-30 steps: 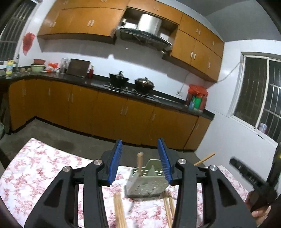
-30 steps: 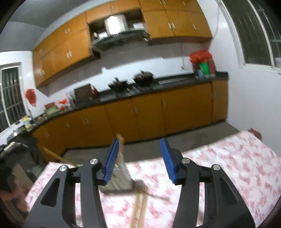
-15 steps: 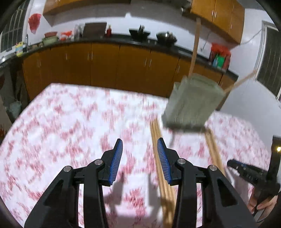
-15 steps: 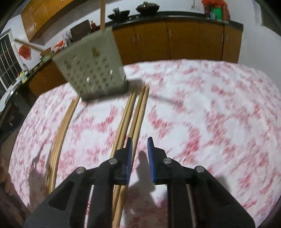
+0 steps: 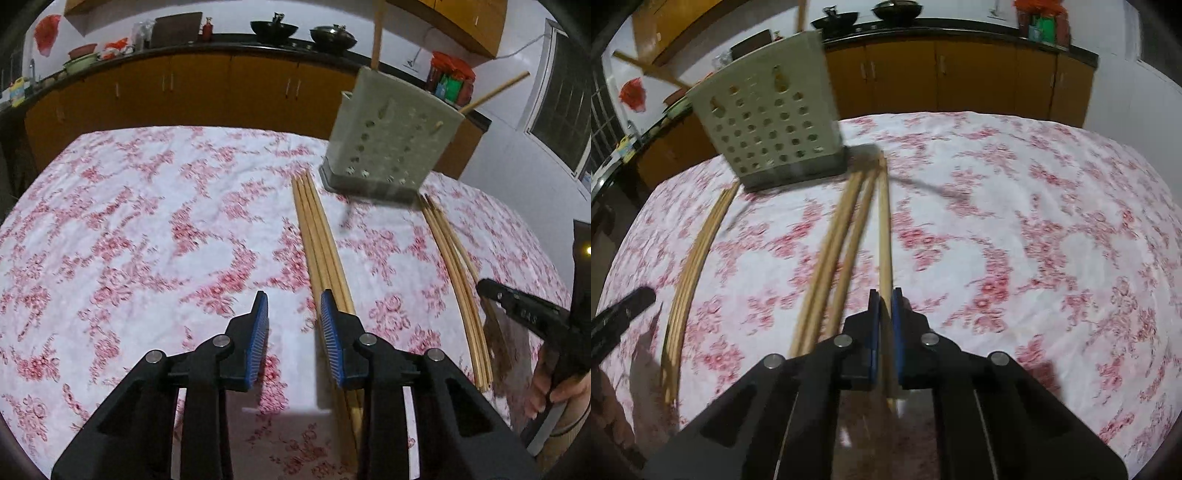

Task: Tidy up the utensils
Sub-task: 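Return the left tool to the chopsticks and grasp one while the right tool grasps another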

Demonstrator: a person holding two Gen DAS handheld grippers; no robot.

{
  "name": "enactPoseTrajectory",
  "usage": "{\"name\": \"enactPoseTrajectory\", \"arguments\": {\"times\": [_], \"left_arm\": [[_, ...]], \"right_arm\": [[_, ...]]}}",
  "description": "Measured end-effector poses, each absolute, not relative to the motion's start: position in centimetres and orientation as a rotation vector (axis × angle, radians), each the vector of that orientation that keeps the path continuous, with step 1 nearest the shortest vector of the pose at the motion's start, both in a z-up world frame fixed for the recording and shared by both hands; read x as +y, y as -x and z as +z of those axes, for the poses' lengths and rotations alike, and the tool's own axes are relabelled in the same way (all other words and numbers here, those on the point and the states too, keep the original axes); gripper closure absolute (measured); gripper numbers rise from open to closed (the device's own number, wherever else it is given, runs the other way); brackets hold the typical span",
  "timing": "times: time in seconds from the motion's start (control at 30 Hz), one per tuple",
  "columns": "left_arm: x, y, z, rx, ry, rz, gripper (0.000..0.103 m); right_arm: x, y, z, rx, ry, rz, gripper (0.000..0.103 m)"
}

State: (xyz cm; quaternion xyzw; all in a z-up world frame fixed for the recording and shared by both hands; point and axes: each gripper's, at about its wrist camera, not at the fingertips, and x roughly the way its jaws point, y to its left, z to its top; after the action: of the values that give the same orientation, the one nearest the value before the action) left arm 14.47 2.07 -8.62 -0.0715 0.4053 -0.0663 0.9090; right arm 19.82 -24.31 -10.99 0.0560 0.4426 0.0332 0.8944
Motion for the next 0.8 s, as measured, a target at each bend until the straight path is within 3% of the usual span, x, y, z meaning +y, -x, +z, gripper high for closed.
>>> {"name": "enactPoseTrajectory", "arguments": {"times": [0.2,0.63,0.8], "left_arm": [[1.1,-14.4,-9.4,0.870,0.139,-0.174,0.082],[0.0,-14.7,-10.0,0.898,0.087,-0.170,0.084],[0.1,-15.1,-10.2,0.895,0.078,-0.144,0.095]], "right_arm": [[-24.8,-19.8,-11.1,0.913,-0.116,0.064,0.095],[-24.5,-19.5,-11.1,0.912,-0.106,0.071,0.092],[-24.1,-19.3,-11.1,0.902,-0.081,0.081,0.091]]}}
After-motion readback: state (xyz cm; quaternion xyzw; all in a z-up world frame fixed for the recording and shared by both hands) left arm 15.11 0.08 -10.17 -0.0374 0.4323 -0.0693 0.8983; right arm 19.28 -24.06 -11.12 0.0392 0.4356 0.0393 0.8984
